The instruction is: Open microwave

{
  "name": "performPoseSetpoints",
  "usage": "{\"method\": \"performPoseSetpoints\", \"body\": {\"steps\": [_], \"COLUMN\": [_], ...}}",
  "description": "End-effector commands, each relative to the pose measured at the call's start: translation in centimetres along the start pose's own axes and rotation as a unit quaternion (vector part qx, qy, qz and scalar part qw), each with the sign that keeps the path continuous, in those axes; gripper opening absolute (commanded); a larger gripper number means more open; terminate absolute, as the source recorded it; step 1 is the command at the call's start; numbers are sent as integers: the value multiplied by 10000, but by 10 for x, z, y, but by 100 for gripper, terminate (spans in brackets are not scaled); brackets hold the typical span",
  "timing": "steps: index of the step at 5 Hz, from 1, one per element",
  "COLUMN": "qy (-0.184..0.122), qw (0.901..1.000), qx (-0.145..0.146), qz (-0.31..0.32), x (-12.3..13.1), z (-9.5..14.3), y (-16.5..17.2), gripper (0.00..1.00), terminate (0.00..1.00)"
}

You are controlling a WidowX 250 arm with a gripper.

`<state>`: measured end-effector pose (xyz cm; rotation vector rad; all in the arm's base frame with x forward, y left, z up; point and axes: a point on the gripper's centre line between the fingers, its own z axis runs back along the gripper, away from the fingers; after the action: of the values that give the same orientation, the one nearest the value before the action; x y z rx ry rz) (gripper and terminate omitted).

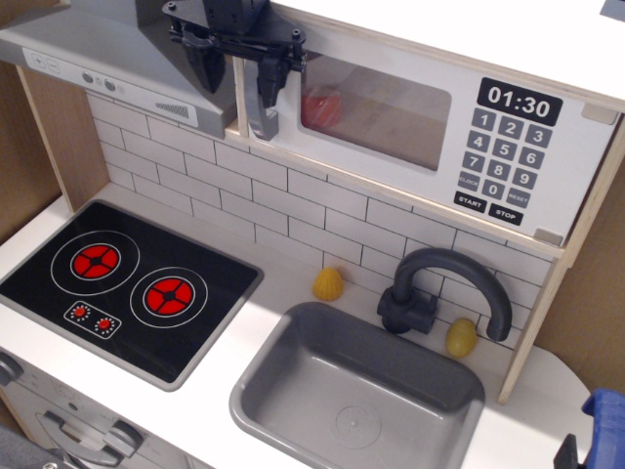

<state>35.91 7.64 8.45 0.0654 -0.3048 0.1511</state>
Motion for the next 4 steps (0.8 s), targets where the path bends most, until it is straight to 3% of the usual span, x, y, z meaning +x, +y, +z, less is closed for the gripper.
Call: {"method": "performPoseSetpoints", "body": {"steps": [1, 2, 4], "qy": [-157, -221, -218], "qw": [9998, 9996, 9988], "qx": [-12, -63, -141], "qz": [-94, -160, -421], "x": [10, 7, -28], "z": [10, 13, 30], "y": [4, 4, 3], "gripper": [0, 0, 0], "terminate": [0, 0, 0]}}
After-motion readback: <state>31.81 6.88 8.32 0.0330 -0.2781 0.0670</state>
